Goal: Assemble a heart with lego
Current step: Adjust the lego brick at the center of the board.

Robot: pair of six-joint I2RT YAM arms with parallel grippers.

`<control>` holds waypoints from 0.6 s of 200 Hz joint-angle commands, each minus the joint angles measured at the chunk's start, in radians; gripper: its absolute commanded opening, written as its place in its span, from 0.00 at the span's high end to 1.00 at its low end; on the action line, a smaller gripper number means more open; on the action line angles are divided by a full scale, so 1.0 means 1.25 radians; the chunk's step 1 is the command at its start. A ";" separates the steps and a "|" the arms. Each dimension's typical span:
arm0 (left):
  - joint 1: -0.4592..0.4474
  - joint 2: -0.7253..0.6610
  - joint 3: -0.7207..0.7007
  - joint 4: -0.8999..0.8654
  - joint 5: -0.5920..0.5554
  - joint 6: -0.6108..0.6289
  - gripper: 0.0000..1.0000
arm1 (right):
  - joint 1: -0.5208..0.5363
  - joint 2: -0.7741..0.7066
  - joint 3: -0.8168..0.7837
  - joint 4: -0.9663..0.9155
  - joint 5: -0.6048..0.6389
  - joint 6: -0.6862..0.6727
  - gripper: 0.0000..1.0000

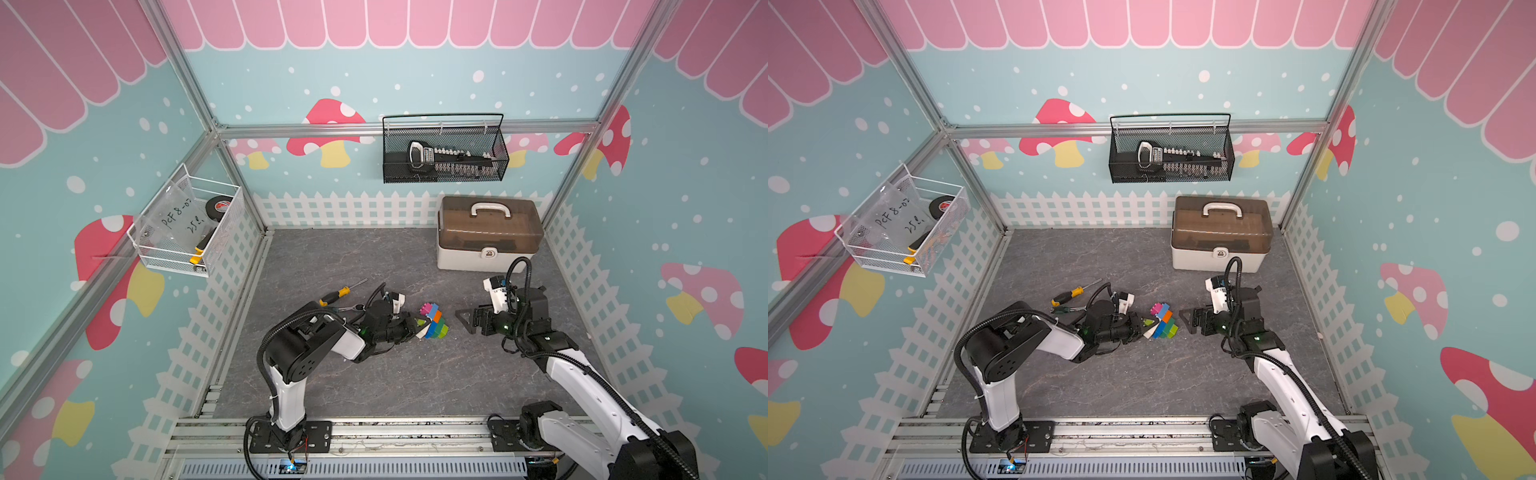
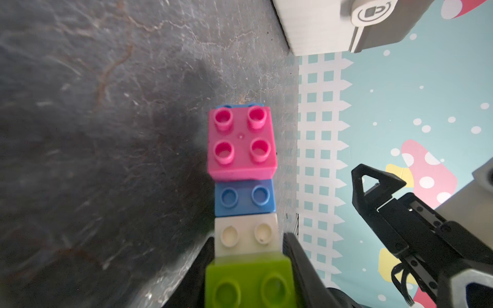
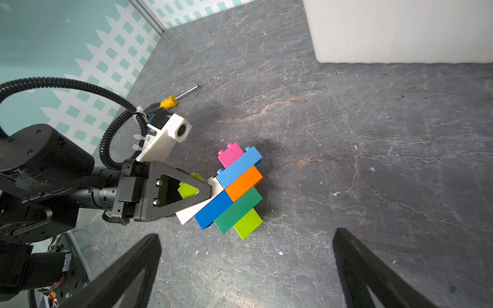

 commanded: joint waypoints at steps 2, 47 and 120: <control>-0.001 0.001 0.012 0.020 0.011 -0.012 0.58 | -0.005 0.008 -0.008 -0.003 -0.014 -0.018 0.01; 0.004 0.000 -0.008 0.026 -0.011 -0.036 0.43 | -0.004 0.014 -0.009 -0.005 -0.015 -0.019 0.01; 0.035 -0.048 -0.041 -0.123 -0.045 -0.034 0.01 | -0.005 0.050 -0.004 0.003 -0.032 -0.016 0.01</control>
